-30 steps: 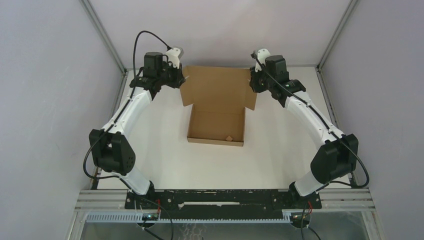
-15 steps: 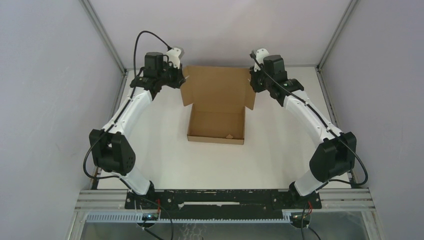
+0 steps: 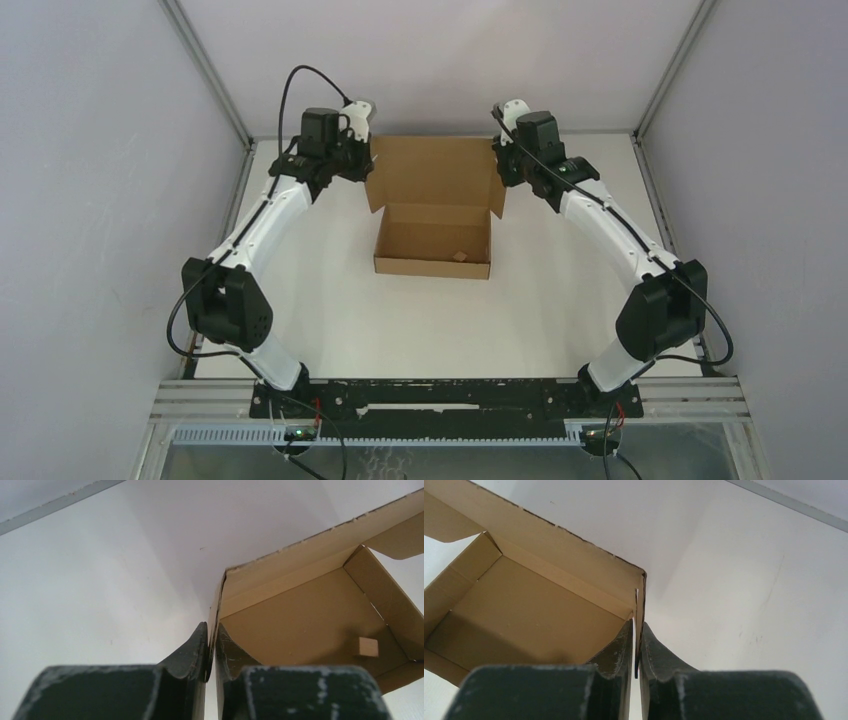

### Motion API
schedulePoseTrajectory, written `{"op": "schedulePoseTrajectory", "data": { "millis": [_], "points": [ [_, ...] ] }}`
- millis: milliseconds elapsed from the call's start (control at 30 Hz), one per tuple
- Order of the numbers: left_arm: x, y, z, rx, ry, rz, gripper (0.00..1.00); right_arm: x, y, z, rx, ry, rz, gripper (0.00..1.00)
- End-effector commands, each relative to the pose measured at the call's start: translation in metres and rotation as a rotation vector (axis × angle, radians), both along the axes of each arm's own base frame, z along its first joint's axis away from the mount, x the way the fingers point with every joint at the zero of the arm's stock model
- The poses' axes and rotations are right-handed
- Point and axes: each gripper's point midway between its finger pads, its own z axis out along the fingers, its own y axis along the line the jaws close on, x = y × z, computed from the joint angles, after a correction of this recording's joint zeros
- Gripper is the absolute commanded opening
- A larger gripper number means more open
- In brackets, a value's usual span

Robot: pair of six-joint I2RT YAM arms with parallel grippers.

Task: Fold the paper box

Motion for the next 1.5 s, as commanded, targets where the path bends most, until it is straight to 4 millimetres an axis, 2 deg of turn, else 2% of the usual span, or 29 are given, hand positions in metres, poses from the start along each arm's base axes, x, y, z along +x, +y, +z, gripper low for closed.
{"op": "schedulePoseTrajectory", "data": {
  "millis": [0,100,500,733,900,1100,1467],
  "points": [
    [-0.011,-0.006,0.013,-0.003,0.003,0.017,0.13,0.001,0.012,0.02,0.025,-0.038,0.018,0.15],
    [-0.012,-0.007,0.016,-0.003,0.002,0.026,0.13,0.001,0.009,0.022,0.015,-0.048,-0.003,0.15],
    [-0.018,-0.007,0.022,0.006,0.007,0.059,0.13,-0.006,0.017,0.024,0.019,-0.048,-0.008,0.14],
    [-0.019,0.0,0.026,0.032,-0.002,0.082,0.3,-0.007,0.016,0.024,0.014,-0.045,-0.015,0.14],
    [-0.018,0.006,0.03,0.051,-0.021,0.103,0.37,-0.005,0.012,0.023,0.011,-0.042,-0.021,0.14],
    [-0.019,0.009,0.041,0.053,-0.051,0.11,0.38,-0.005,0.011,0.022,0.011,-0.037,-0.022,0.14],
    [-0.022,0.014,0.047,0.048,-0.064,0.112,0.38,-0.004,0.01,0.021,0.014,-0.031,-0.021,0.14]
  ]
}}
